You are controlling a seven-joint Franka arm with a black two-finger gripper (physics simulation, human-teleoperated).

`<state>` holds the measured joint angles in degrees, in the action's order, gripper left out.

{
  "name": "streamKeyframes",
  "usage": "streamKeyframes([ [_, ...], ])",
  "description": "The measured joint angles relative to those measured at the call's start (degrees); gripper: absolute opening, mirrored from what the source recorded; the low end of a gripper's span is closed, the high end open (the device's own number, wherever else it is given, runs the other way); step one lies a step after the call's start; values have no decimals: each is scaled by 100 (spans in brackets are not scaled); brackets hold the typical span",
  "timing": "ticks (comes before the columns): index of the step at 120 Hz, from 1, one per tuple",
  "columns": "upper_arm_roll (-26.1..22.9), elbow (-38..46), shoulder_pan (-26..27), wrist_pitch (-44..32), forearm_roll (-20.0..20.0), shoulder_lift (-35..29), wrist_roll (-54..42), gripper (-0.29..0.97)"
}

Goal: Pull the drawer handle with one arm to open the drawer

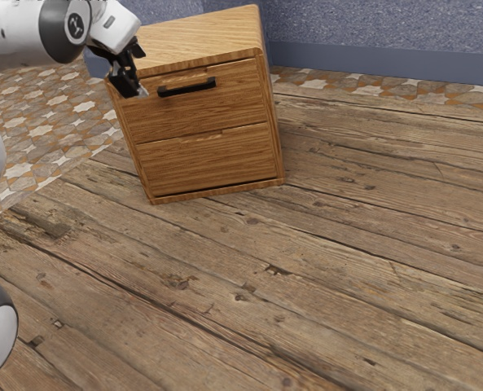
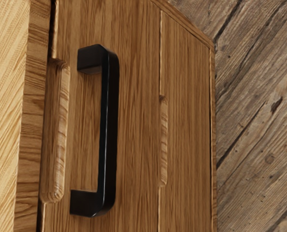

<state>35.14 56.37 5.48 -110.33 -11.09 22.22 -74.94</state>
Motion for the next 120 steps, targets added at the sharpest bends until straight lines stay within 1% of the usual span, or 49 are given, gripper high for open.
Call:
streamKeyframes([
  [5, -70, -288, -162, 51, -234, 244, -157, 67],
  [11, -116, -443, -268, 106, -438, 406, -331, 67],
  [25, -138, -533, -335, 218, -690, 543, -684, 67],
  [52, -150, -545, -344, 309, -834, 566, -1199, 67],
  [64, -145, -552, -351, 291, -961, 656, -1330, 67],
  [79, -130, -554, -362, 160, -1082, 697, -1206, 66],
  [99, -152, -554, -619, -195, -1168, 791, -980, 67],
  [120, -265, -548, -701, -397, -1281, 901, -798, 68],
])
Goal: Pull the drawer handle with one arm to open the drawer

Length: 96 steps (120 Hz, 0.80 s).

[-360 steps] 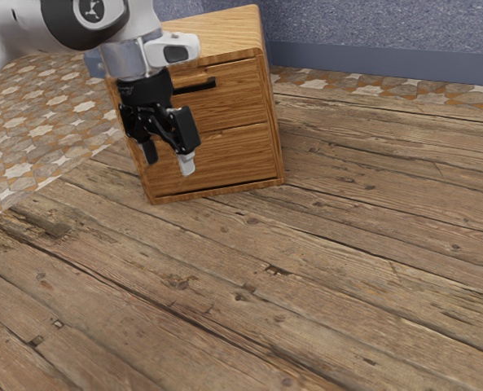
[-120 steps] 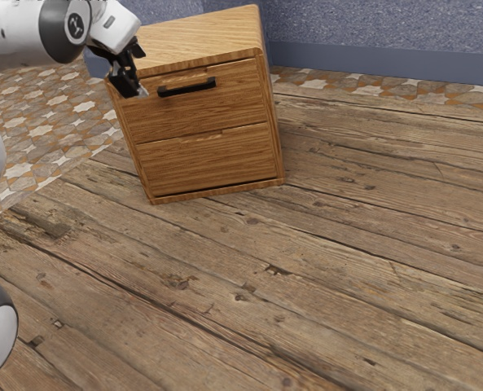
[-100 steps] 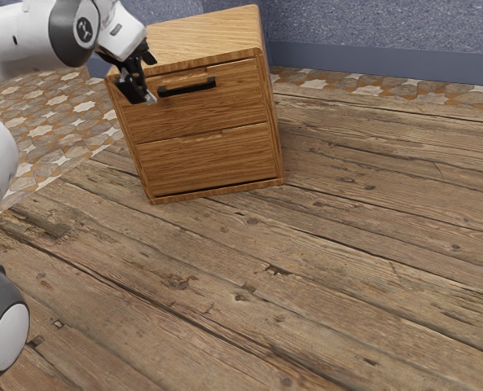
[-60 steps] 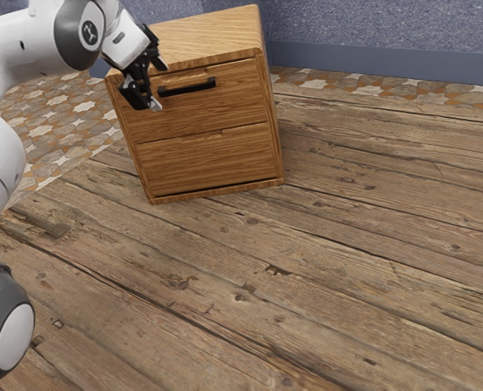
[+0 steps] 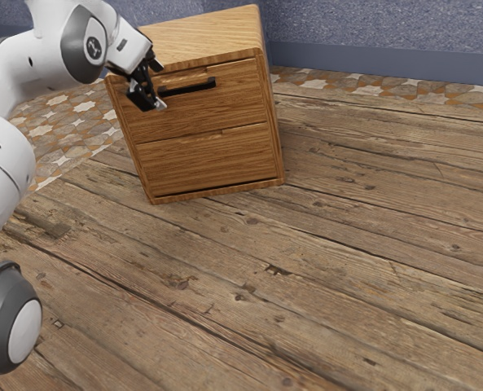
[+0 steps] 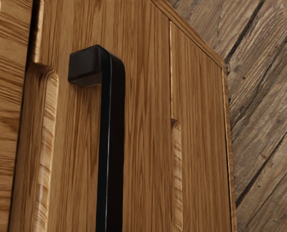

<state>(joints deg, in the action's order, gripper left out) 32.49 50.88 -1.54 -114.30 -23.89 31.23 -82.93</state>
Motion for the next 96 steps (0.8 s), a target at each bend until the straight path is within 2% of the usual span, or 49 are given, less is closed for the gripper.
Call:
streamKeyframes([
  [42, -434, 19, -21, -252, -225, 175, 250, 68],
  [96, -477, 95, -15, -389, -269, 280, 448, 69],
])
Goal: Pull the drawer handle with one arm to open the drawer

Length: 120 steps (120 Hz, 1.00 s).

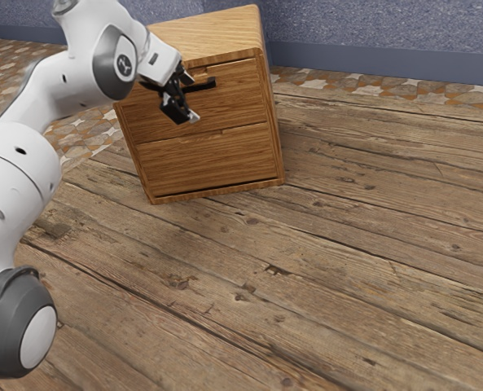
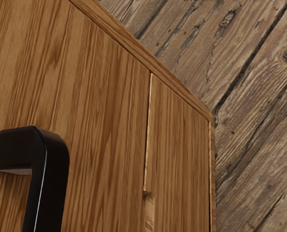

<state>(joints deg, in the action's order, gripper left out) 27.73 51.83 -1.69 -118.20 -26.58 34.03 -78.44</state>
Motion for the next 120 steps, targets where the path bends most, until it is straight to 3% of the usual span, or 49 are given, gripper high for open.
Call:
streamKeyframes([
  [31, -16, 225, 152, 27, -25, -23, 88, 70],
  [34, 22, 255, 250, 119, -16, -95, 114, 64],
  [40, 288, 355, 568, 495, 110, -481, 225, 38],
  [43, 315, 311, 854, 782, 401, -843, 327, 42],
  [47, -2, -7, 1147, 1241, 930, -1257, 488, 47],
  [57, -2173, -1421, 1501, 2504, 2960, -1733, 934, 55],
  [61, -2751, -1624, 1538, 2910, 3653, -1809, 1100, 57],
  [67, -3167, -1753, 1486, 3404, 4396, -1856, 1332, 60],
  [74, -3354, -1673, 1318, 3822, 4897, -1952, 1586, 62],
  [80, -3431, -702, 944, 3950, 4917, -2597, 1840, 64],
  [87, -3522, 1048, 165, 3899, 4527, -3806, 2184, 65],
  [93, -3614, 1852, -355, 4002, 4234, -4346, 2472, 66],
  [111, -4010, 2347, -381, 4693, 3590, -4484, 3226, 67],
  [120, -4551, 2361, -377, 4907, 3395, -4430, 3566, 68],
])
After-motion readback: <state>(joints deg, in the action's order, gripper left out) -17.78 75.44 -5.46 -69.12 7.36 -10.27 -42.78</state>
